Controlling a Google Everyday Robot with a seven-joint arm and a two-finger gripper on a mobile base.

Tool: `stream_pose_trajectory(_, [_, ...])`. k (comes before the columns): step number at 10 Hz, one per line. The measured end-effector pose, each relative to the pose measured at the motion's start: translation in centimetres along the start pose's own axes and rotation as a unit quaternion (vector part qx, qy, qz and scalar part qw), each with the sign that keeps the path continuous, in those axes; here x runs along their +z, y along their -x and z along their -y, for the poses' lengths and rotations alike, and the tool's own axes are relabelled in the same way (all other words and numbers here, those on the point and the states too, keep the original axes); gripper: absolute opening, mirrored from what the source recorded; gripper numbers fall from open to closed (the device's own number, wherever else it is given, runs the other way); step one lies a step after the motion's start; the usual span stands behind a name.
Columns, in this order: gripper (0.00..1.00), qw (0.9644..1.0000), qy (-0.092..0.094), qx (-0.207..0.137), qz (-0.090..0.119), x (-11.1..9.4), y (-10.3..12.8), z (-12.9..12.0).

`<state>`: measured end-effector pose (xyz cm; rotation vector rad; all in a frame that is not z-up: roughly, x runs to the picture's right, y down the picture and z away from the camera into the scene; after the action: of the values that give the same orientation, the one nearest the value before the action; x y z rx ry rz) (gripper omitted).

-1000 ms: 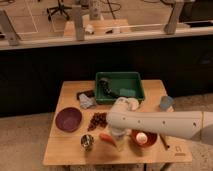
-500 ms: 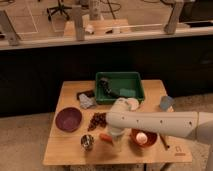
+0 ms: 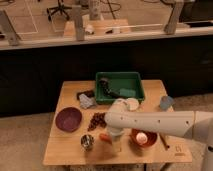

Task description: Place pepper in red bowl

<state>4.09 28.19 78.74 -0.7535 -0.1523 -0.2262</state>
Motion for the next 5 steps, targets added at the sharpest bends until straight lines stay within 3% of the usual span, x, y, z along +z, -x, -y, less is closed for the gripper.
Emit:
stream_pose_trajectory(1, [0.8, 1.0, 0.001, -0.001, -0.002, 0.03, 0.15, 0.01])
stream_pose_trajectory(5, [0.59, 0.9999, -0.008, 0.008, 0.004, 0.54, -0.02, -0.37])
